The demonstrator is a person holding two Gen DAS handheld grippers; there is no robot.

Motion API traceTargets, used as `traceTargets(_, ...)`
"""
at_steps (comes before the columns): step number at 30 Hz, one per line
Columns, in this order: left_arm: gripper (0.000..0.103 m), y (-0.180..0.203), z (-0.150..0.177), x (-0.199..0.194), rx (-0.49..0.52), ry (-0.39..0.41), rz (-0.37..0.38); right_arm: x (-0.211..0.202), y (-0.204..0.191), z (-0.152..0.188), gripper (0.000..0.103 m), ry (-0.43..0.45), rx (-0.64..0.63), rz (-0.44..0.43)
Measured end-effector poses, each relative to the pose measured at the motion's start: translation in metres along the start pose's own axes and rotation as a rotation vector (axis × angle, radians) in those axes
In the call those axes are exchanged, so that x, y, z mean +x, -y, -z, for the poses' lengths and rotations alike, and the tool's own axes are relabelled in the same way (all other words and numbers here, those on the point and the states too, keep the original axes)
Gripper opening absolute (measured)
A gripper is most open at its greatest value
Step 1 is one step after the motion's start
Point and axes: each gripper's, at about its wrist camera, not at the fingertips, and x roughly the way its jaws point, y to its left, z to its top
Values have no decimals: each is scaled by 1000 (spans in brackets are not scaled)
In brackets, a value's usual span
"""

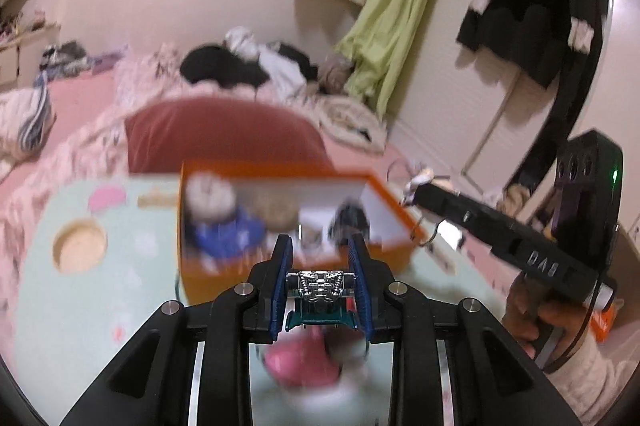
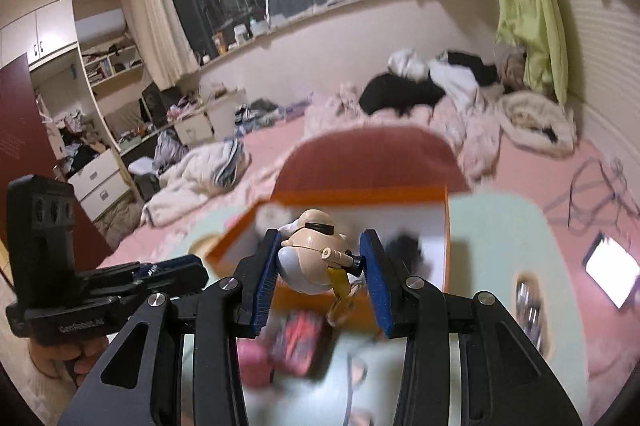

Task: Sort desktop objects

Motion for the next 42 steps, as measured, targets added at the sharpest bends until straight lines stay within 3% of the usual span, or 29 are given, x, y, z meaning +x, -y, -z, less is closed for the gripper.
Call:
traceTargets(5, 28, -21, -29, 27, -97, 38, 13, 36, 13, -15, 42, -37, 29, -19)
traceTargets(8, 66, -38, -16, 54, -149, -15, -87, 67, 26, 2, 43, -156, 79, 22)
traceTargets(9, 66, -42, -10, 62, -162, -37, -105, 76, 29, 11, 46, -192, 86, 61)
traceTargets(10, 65, -46, -2, 66, -172, -53, -99, 75, 29, 16, 48, -169, 53, 122)
traceTargets(11, 65, -43, 1, 64, -136, -18, -100, 72, 25, 21, 49, -135, 10, 140)
traceTargets(13, 65, -37, 5, 63, -78, -26, -146, 68, 18, 25, 60, -128, -33, 121)
traceTargets(15, 65, -33, 4, 59, -67, -24, -127, 67, 12, 25, 62, -129, -44, 119)
traceTargets(18, 66, -28, 2, 39, -58, 40, -92, 57, 6, 25, 62, -101, -50, 133)
traceTargets(19, 68, -24, 2, 31, -46, 53, -100, 50, 5, 24, 62, -80, -47, 130)
traceTargets(21, 85, -19, 6, 21, -26, 47, -133, 36, 1, 26, 62, -47, -50, 128)
traceTargets(24, 88, -15, 23, 10, 16, 3, -191, 19, -9, 34, 68, -39, -68, 129)
traceTargets(25, 88, -14, 33, 9, 33, -31, -215, 16, -12, 38, 73, -51, -73, 128)
traceTargets(28, 88, -16, 60, 10, 48, -113, -267, 14, -18, 56, 73, -139, -83, 151)
traceTargets(33, 88, -25, 94, 21, 10, -234, -288, 28, -20, 83, 74, -321, -116, 188)
traceTargets(34, 89, -23, 96, 23, 34, -228, -315, 32, -19, 85, 74, -343, -122, 201)
traceTargets(36, 102, -20, 99, 27, 48, -236, -351, 36, -16, 91, 74, -382, -122, 226)
traceTargets(38, 103, -16, 103, 32, 76, -244, -387, 40, -15, 98, 82, -408, -138, 271)
traceTargets(42, 103, -18, 107, 30, 74, -233, -379, 38, -11, 101, 86, -404, -130, 292)
